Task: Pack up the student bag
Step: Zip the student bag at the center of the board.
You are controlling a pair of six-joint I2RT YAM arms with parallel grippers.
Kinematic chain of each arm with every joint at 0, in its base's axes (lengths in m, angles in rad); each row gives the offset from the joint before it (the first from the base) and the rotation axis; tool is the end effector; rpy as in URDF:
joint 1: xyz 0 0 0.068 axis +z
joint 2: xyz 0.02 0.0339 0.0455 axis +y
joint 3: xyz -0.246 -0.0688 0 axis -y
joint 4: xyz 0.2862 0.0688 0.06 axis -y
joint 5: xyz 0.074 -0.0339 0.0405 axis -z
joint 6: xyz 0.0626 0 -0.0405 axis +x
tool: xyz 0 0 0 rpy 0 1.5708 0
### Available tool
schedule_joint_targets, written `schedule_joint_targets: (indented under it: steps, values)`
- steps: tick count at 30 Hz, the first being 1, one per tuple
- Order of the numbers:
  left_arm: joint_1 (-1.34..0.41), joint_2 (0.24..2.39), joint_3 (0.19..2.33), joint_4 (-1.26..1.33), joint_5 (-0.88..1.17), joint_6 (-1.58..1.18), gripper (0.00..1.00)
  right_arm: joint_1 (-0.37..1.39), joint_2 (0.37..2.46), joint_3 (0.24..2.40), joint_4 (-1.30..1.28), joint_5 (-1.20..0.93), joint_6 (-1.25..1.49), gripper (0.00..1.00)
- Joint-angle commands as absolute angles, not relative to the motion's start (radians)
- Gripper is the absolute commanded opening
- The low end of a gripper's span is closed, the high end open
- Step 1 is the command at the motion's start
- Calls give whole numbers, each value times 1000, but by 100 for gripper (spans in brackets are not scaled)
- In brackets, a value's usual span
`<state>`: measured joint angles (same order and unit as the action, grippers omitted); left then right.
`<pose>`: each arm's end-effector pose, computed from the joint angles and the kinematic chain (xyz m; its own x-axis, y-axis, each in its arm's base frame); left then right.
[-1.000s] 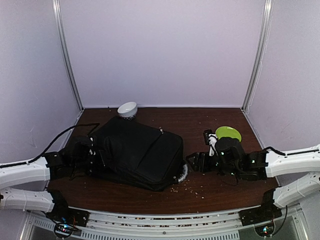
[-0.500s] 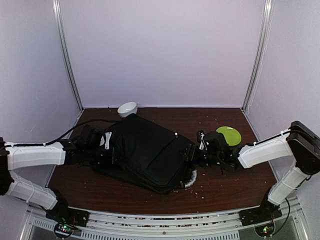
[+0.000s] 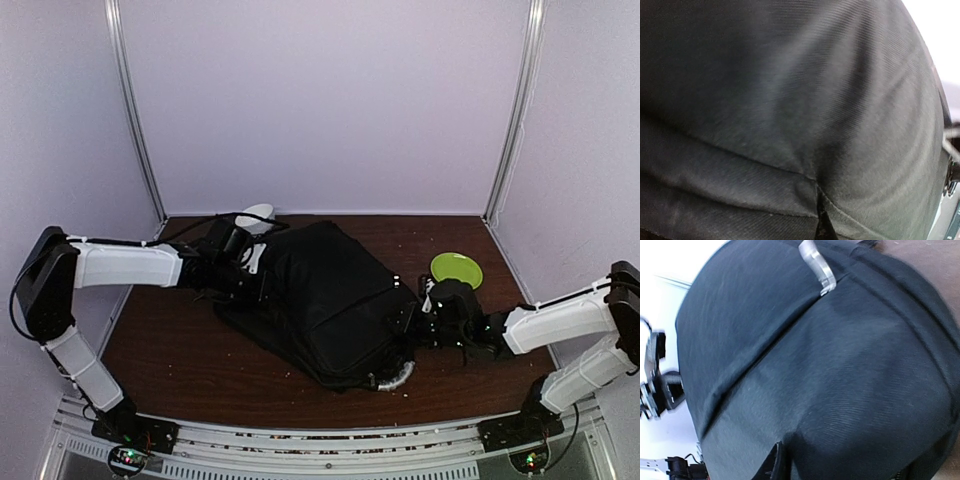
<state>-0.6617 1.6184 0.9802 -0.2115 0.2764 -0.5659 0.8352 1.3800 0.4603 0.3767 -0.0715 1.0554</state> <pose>0.2940 -0.2506 0.1361 -0.8934 0.0420 -0.4474 0.3012 0.7947 -0.5270 0.2056 0.2338 0.0933 -0.8501 0.3541 -0.3899 -0.0830 0.6409 0.7631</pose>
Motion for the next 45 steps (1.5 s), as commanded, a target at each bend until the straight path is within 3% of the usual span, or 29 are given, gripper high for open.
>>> schedule_joint_targets:
  steps: [1,5,7,14,15,21,26,30,36,38,41,45]
  values:
    - [-684,1782,1182,-144,341,-501,0,890,1300,454,289,-23,1037,29]
    - [-683,1913,1387,-205,307,-487,4,910,1237,466,201,26,983,42]
    - [-680,1943,1445,-233,290,-489,14,919,1206,482,147,47,947,49]
    - [-686,1723,1279,-242,190,-630,96,1001,1008,541,-157,264,838,67]
    - [-695,1672,1233,-239,170,-656,98,1005,987,537,-173,275,836,68]
    - [-822,1455,954,-198,38,-927,98,1041,910,484,-217,323,844,73]
    - [-960,1406,764,99,-5,-1237,98,1122,862,458,-198,381,849,74]
    - [-1049,1473,774,201,-37,-1416,98,1168,833,469,-209,429,884,72]
    - [-1057,1557,821,253,-39,-1471,96,1235,807,491,-260,541,948,71]
    - [-1057,1583,838,255,-38,-1467,91,1263,802,476,-255,591,968,71]
    - [-1052,1631,833,298,-28,-1483,75,1279,806,443,-193,583,950,71]
    - [-1038,1663,797,400,-11,-1520,35,1280,837,435,-100,414,842,71]
